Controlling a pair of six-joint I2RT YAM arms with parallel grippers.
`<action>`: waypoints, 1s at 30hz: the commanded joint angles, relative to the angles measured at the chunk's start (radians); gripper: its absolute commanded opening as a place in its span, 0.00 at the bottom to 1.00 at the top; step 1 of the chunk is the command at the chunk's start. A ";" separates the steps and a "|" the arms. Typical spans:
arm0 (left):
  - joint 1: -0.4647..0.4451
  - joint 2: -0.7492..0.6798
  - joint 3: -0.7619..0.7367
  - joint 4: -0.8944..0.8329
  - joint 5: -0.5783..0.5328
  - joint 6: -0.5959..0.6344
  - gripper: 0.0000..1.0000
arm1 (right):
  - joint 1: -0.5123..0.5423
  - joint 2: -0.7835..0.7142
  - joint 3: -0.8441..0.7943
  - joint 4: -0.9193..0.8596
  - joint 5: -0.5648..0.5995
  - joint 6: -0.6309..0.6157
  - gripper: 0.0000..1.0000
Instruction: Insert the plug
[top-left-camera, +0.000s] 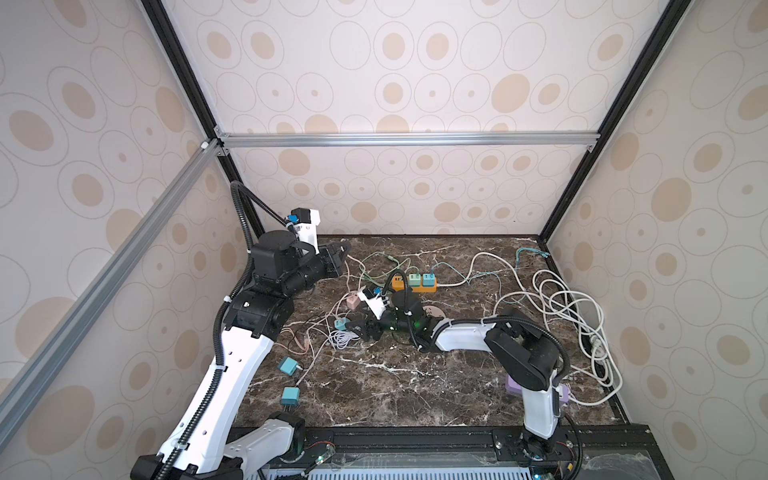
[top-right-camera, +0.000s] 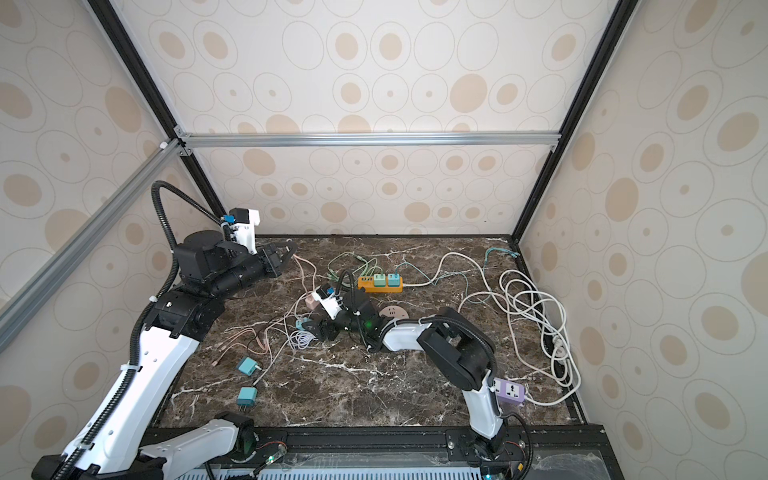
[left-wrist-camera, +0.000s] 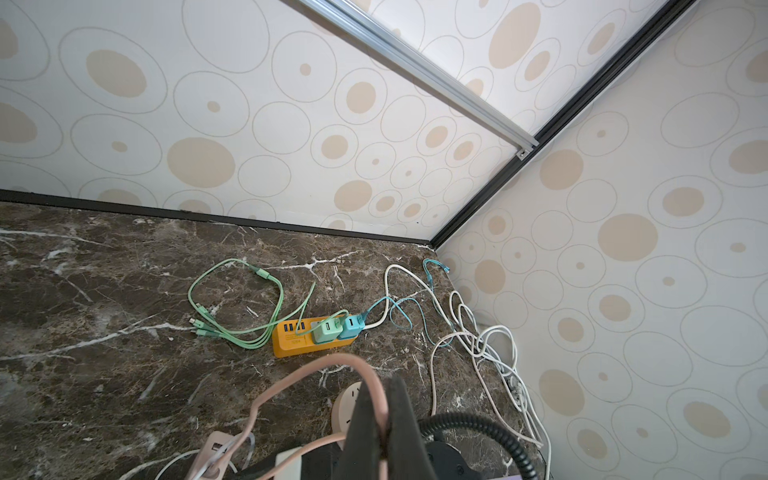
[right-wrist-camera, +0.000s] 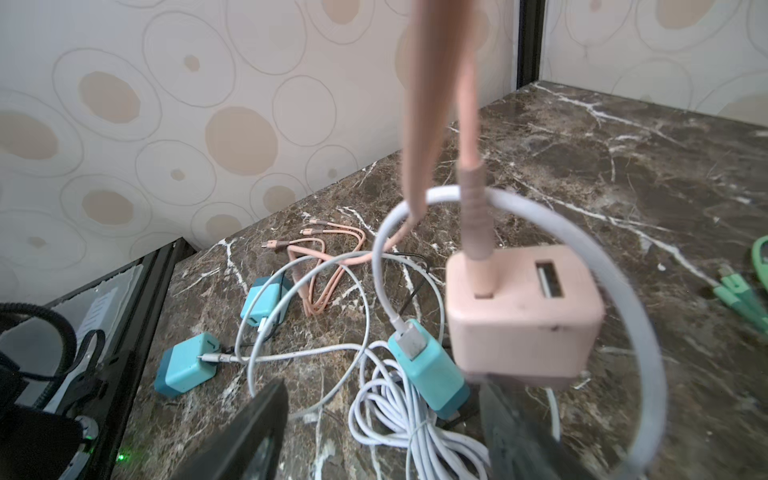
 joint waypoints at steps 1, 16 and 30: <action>0.006 -0.025 0.019 0.010 0.020 0.005 0.00 | -0.005 0.037 0.073 0.005 0.035 -0.076 0.78; 0.006 -0.011 0.058 -0.047 0.048 0.039 0.00 | -0.060 0.105 0.126 -0.007 -0.027 -0.218 0.86; 0.006 -0.009 0.073 -0.056 0.108 0.042 0.00 | -0.093 0.133 0.152 -0.011 -0.151 -0.296 0.82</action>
